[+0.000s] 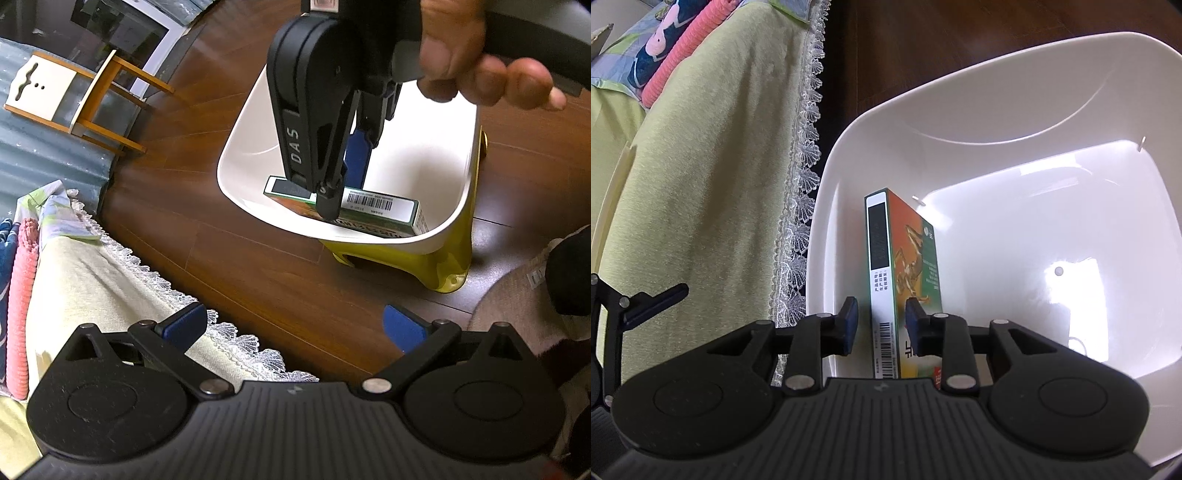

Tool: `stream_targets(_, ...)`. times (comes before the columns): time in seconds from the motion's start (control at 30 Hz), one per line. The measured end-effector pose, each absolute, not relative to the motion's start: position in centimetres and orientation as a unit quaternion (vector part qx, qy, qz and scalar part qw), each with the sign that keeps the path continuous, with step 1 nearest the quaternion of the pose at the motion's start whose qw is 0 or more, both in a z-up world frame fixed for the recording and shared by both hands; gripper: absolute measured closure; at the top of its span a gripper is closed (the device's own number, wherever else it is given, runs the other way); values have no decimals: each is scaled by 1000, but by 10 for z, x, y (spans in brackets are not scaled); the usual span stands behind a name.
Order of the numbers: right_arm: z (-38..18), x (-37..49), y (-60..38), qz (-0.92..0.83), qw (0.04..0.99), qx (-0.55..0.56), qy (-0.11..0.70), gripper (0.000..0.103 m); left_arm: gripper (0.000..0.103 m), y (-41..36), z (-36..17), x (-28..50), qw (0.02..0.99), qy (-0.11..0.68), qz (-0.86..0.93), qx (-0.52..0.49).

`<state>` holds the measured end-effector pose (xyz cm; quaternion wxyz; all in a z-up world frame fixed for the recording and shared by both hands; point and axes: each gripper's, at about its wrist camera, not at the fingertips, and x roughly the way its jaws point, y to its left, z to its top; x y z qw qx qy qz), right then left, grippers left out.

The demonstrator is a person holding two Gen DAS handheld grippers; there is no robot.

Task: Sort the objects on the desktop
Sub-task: 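Lower the box into the white bin and open the right gripper, then withdraw the right tool from the bin back toward the sofa boxes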

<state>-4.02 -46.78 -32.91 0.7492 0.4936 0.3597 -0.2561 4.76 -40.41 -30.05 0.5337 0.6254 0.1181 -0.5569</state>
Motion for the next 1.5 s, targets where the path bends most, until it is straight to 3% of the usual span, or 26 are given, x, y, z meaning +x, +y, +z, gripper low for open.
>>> stream_targets(0.4, -311, -51, -466, -266, 763, 466, 360, 73, 1, -400, -301, 43, 531, 121, -556, 628)
stream_targets(0.9, -231, -53, -435, -244, 835, 346, 351, 63, 1, -388, -283, 42, 550, 138, -526, 633)
stream_targets(1.5, -128, -48, -385, -206, 894, 254, 307, 54, 1, -338, -206, 48, 674, 153, -442, 571)
